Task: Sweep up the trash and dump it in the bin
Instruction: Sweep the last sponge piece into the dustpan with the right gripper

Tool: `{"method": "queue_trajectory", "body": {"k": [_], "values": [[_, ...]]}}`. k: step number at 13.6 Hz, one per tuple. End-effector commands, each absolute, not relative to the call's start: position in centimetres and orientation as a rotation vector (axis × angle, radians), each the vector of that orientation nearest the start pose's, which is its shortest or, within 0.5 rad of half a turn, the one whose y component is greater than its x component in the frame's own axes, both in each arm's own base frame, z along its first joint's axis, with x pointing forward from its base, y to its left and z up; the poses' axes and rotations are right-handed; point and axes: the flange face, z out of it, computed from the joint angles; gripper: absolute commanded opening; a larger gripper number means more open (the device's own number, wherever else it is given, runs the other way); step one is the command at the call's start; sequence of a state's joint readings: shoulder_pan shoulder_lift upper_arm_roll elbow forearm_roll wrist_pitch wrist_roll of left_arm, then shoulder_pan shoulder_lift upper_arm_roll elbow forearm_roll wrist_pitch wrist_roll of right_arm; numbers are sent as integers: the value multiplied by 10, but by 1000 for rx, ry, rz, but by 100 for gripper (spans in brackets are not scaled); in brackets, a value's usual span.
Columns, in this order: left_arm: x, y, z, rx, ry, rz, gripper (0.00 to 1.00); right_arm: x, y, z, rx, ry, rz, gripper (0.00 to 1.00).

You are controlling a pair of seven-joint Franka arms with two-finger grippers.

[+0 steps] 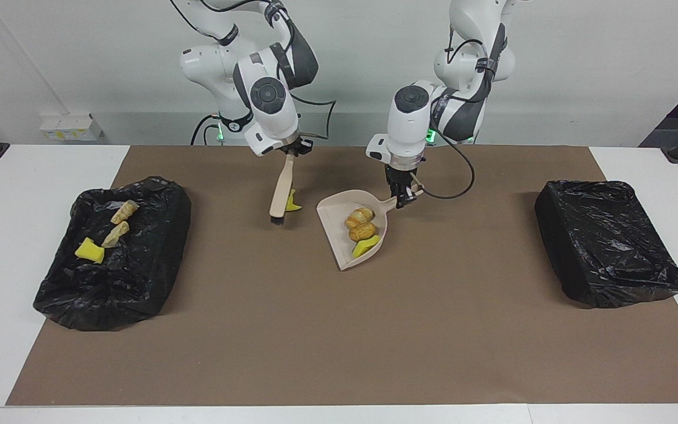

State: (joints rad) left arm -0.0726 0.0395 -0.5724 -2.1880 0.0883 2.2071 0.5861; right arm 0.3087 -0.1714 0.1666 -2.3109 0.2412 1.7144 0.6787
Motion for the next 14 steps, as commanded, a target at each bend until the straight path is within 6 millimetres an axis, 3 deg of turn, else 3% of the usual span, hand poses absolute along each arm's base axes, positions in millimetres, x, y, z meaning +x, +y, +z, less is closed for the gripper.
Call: {"method": "queue_trajectory", "body": {"k": [1,2,3,6,8,10,12,14], "values": [[429,-313,370,-2483,1848,-5,0,327,196,382,-3121,698,711,0],[429,-313,370,-2484,1848,-5,0,310,189,375,-3107,734,716,0],[429,-313,370,-2479,1854,-5,0,295,194,366,-3119,708,721,0],[429,-312,370,-2480,1851,-5,0,300,213,352,-3060,727,677,0],[429,-312,370,-2486,1844,-5,0,315,233,323,-3036,723,607,0],[429,-312,370,-2487,1842,-5,0,344,254,305,-3013,720,561,0],[429,-312,370,-2487,1842,-5,0,388,283,315,-2980,677,538,0],[429,-312,369,-2488,1840,-3,0,414,302,329,-2966,551,504,0]]}}
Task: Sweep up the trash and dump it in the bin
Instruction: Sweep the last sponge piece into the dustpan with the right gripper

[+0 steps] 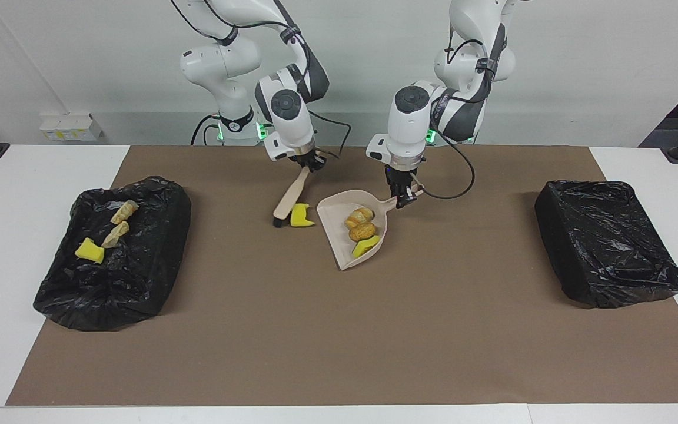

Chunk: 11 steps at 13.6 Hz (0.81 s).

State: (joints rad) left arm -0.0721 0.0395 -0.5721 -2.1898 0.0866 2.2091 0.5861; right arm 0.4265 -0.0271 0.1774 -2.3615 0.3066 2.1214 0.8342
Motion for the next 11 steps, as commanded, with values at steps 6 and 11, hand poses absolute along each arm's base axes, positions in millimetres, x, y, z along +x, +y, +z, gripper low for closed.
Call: {"method": "queue_trajectory", "body": {"k": [6,11], "values": [[435,-298,365,-2574,1785,14,0,391,335,340,-2890,-145,542,0],[449,-277,363,-2683,1636,20,0,408,290,383,-2919,-282,554,0]]}}
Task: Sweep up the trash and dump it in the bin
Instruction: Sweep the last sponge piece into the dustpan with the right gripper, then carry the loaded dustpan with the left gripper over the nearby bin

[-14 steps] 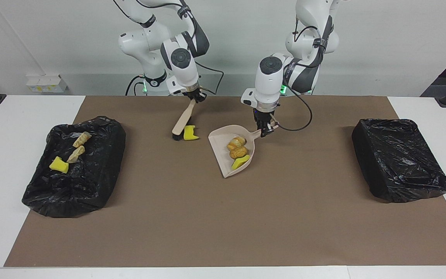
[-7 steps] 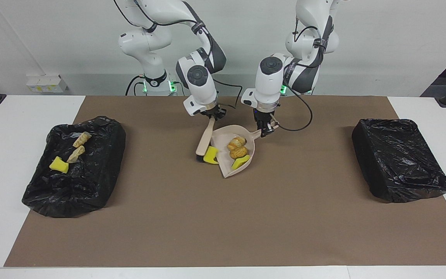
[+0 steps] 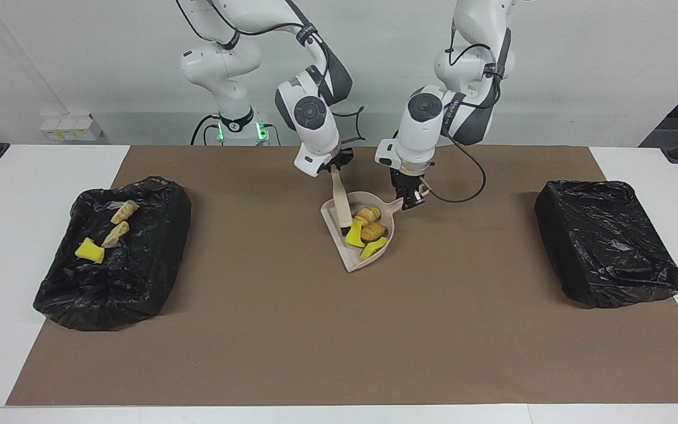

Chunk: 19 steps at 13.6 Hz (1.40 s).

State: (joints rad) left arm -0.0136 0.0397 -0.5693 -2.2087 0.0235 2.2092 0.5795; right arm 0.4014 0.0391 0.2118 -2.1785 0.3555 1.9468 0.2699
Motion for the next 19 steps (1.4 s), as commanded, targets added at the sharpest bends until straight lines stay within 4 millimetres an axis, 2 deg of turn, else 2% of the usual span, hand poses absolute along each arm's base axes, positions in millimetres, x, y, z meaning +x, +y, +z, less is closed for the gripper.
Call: {"method": "queue_trajectory", "body": {"k": [1,3,4,7,9,12,13,14,16,17,19], "values": [[449,-277,364,-2701,1605,18,0,409,283,394,-2947,-299,559,0],[454,-272,364,-2721,1578,5,0,414,267,412,-2994,-304,542,0],[457,-270,363,-2742,1563,-1,0,414,266,414,-3009,-303,537,0],[463,-264,365,-2813,1507,-17,0,397,276,416,-3043,-248,457,0],[474,-253,377,-2866,1406,-103,0,379,293,407,-3065,-213,457,0],[498,-223,404,-2949,1187,-196,0,361,309,408,-3086,-190,463,0],[503,-206,416,-2980,1081,-224,0,356,315,406,-3094,-171,470,0],[509,-184,429,-3005,971,-253,0,344,331,395,-3110,-157,487,0],[515,-147,454,-3049,773,-289,0,332,361,371,-3118,-108,456,0],[520,-126,468,-3074,670,-280,0,321,379,354,-3127,-108,465,0],[529,-75,498,-3115,532,-190,0,313,398,334,-3120,-104,437,0]]}}
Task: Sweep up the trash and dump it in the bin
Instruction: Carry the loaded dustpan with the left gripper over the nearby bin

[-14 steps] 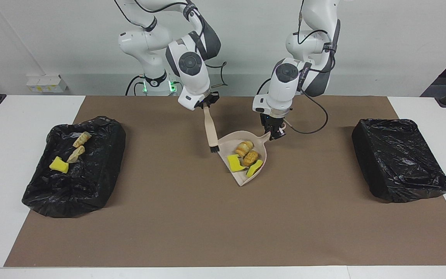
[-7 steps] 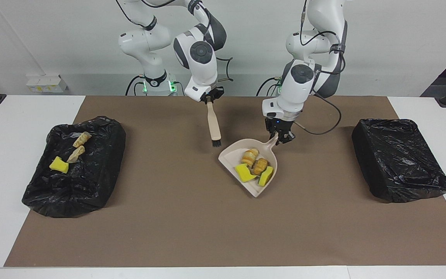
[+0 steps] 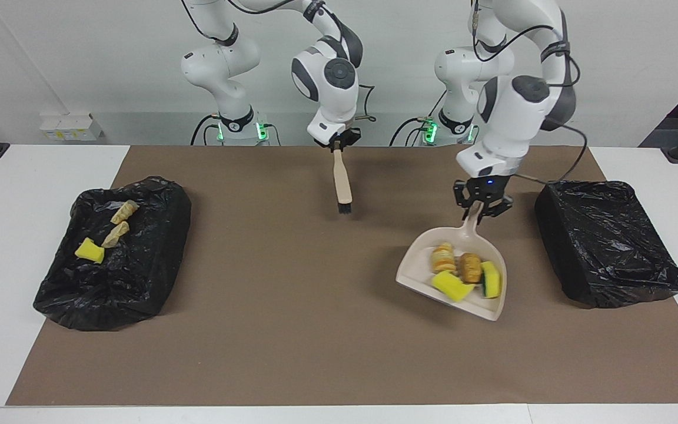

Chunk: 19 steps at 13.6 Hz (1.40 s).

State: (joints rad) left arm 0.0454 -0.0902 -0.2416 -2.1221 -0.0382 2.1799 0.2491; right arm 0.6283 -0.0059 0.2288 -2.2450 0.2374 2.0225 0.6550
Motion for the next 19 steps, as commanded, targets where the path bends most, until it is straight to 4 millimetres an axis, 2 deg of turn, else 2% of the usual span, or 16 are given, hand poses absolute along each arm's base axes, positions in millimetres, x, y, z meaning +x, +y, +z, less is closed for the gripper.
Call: {"method": "queue_trajectory", "body": {"k": [1,2,3,4,7,8,11,14,15,17,19], "values": [[534,-50,514,-3131,473,-166,0,310,403,328,-3118,-118,432,0],[535,-24,525,-3146,404,-142,0,313,402,326,-3116,-108,434,0],[534,-2,529,-3156,359,-116,0,314,402,325,-3117,-107,441,31],[533,22,531,-3162,338,-107,0,315,403,328,-3121,-120,443,99],[518,112,537,-3178,324,-72,0,326,405,355,-3120,-129,430,100],[510,143,538,-3174,365,-75,0,335,400,371,-3111,-115,415,100],[480,215,540,-3097,537,-67,0,359,382,425,-3099,-65,389,100],[465,272,530,-2935,790,10,0,398,349,487,-3130,-80,322,100],[461,287,530,-2870,884,27,0,409,339,505,-3132,-118,317,100],[454,306,534,-2727,1030,135,0,440,296,540,-3102,-122,280,100],[456,306,538,-2567,1096,313,0,461,254,564,-3079,-175,230,100]]}}
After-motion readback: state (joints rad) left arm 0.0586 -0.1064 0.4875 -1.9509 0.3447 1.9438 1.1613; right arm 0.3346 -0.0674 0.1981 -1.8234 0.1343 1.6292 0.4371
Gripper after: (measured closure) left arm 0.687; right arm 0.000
